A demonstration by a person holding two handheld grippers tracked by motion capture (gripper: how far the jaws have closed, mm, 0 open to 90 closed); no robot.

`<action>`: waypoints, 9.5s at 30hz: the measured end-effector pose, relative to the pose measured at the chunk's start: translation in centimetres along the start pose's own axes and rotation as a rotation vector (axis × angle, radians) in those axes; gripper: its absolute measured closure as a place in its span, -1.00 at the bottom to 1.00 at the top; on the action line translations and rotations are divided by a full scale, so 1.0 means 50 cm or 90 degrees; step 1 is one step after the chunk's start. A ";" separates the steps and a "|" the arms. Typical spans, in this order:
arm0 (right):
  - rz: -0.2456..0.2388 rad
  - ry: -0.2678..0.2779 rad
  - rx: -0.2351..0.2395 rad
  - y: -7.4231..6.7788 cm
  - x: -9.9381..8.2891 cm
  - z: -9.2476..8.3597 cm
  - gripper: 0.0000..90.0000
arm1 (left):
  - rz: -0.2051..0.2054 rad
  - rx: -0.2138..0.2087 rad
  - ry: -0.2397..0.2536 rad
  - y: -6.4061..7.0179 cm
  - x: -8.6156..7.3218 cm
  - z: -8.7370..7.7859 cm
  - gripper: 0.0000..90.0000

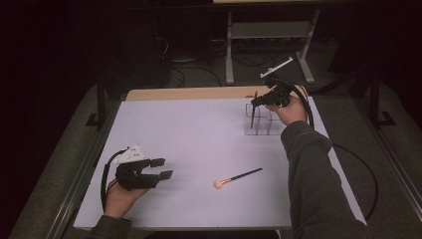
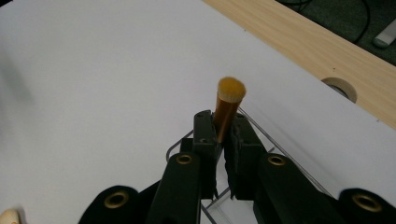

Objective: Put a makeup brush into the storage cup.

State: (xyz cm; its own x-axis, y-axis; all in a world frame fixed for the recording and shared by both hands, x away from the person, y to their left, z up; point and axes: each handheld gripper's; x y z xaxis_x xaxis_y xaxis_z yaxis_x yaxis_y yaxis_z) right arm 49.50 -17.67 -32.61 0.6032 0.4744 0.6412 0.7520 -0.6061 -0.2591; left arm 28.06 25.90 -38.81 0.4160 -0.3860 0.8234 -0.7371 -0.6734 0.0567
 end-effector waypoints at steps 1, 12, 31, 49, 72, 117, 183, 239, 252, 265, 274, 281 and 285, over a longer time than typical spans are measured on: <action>-0.004 0.001 0.001 0.001 -0.002 0.002 0.83 | -0.001 0.000 0.000 0.000 0.000 0.000 -0.03; 0.002 -0.015 0.000 0.006 -0.011 0.016 0.82 | -0.005 0.000 0.002 0.001 -0.001 0.002 -0.03; 0.016 -0.014 -0.004 0.008 -0.017 0.018 0.66 | -0.006 -0.001 0.001 0.002 -0.001 0.002 -0.03; 0.027 0.016 0.004 0.002 -0.036 -0.002 0.39 | -0.009 -0.004 0.003 -0.004 -0.001 0.000 -0.05; 0.045 0.045 0.015 -0.012 -0.071 -0.015 0.05 | -0.008 -0.001 -0.001 -0.005 0.001 0.003 -0.10; 0.008 0.058 0.045 -0.074 -0.159 -0.052 -0.15 | -0.001 0.000 -0.012 0.000 0.003 0.007 -0.17; -0.066 0.040 0.100 -0.164 -0.247 -0.028 -0.19 | 0.046 -0.029 -0.039 0.047 0.028 0.055 -0.18; -0.042 0.086 0.067 -0.155 -0.371 -0.045 -0.32 | 0.140 -0.094 -0.180 0.174 0.145 0.273 0.05; -0.048 0.082 0.064 -0.158 -0.373 -0.041 -0.34 | 0.149 -0.096 -0.228 0.193 0.141 0.314 0.21; -0.055 0.069 0.062 -0.165 -0.372 -0.033 -0.35 | 0.173 -0.093 -0.266 0.210 0.143 0.343 0.39; -0.060 0.068 0.062 -0.165 -0.372 -0.032 -0.36 | 0.167 -0.088 -0.281 0.217 0.140 0.357 0.51; -0.060 0.071 0.065 -0.166 -0.372 -0.033 -0.35 | 0.166 -0.080 -0.288 0.220 0.140 0.363 0.60; -0.063 0.072 0.068 -0.165 -0.372 -0.034 -0.35 | 0.171 -0.077 -0.292 0.222 0.140 0.363 0.64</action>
State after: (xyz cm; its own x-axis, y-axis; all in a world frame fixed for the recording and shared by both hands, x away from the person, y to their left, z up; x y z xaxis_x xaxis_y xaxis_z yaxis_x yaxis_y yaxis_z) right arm 31.62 -22.59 -41.19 0.4959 0.4500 0.7427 0.8337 -0.4858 -0.2624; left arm 32.46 4.28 -42.69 0.3746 -0.7880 0.4885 -0.8939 -0.4468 -0.0353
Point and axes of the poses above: each handheld gripper's, and its own axes: z roughly forward along the jaws, x roughly out of its top, y roughly to its right, and after that the axes turned 7 degrees about x, right-handed
